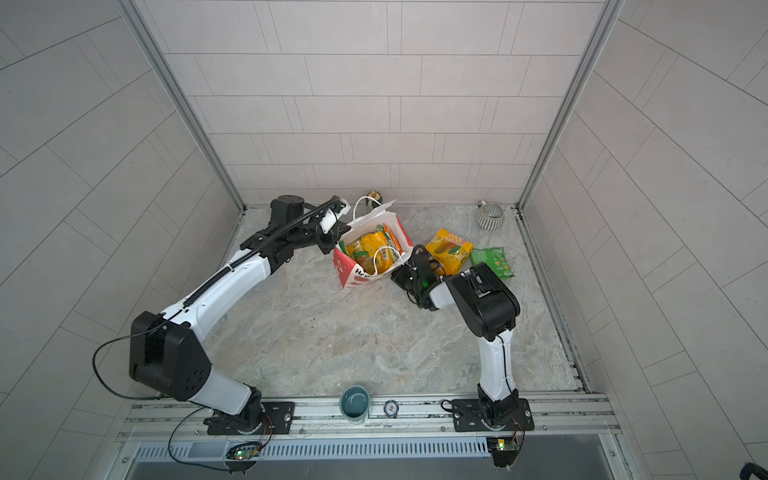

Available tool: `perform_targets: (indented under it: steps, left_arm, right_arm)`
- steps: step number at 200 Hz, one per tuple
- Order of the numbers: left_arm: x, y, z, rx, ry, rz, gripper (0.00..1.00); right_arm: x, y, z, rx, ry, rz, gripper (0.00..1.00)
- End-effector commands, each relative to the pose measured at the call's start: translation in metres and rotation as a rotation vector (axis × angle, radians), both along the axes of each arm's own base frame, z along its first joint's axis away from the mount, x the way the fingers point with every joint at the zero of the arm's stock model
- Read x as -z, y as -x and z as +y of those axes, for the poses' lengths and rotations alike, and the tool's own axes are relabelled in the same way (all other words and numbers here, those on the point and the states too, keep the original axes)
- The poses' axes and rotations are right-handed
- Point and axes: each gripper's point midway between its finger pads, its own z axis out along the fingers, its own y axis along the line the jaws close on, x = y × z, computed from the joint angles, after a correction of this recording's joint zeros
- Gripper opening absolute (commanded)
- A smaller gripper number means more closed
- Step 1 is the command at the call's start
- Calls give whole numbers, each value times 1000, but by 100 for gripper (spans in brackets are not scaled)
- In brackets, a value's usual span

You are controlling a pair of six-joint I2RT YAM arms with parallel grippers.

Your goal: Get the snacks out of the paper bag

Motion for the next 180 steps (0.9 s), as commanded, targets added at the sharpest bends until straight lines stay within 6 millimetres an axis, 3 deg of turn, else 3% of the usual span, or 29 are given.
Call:
perform_targets:
  steps: [1, 43, 69, 101, 114, 146, 180]
  left_arm:
    - [-45, -2, -4, 52, 21, -148, 0]
    - [-25, 19, -6, 126, 2, -136, 0]
    - [-16, 34, -7, 180, -8, -152, 0]
    - [-9, 50, -8, 245, -31, -168, 0]
    - [-8, 57, -9, 277, -31, -180, 0]
    - [-3, 68, -9, 324, -43, -207, 0]
    - [-3, 76, -7, 352, -54, -214, 0]
  right_arm:
    - [-19, -2, -3, 25, 4, -30, 0]
    - [-76, 27, -27, -44, 175, -107, 0]
    - [-117, 44, -74, 54, 326, -180, 0]
    - [-152, 35, -134, 159, 358, -218, 0]
    - [-164, 22, -147, 162, 369, -231, 0]
    - [-164, -21, -118, -126, 507, -146, 0]
    - [-118, -51, -110, -310, 696, 91, 0]
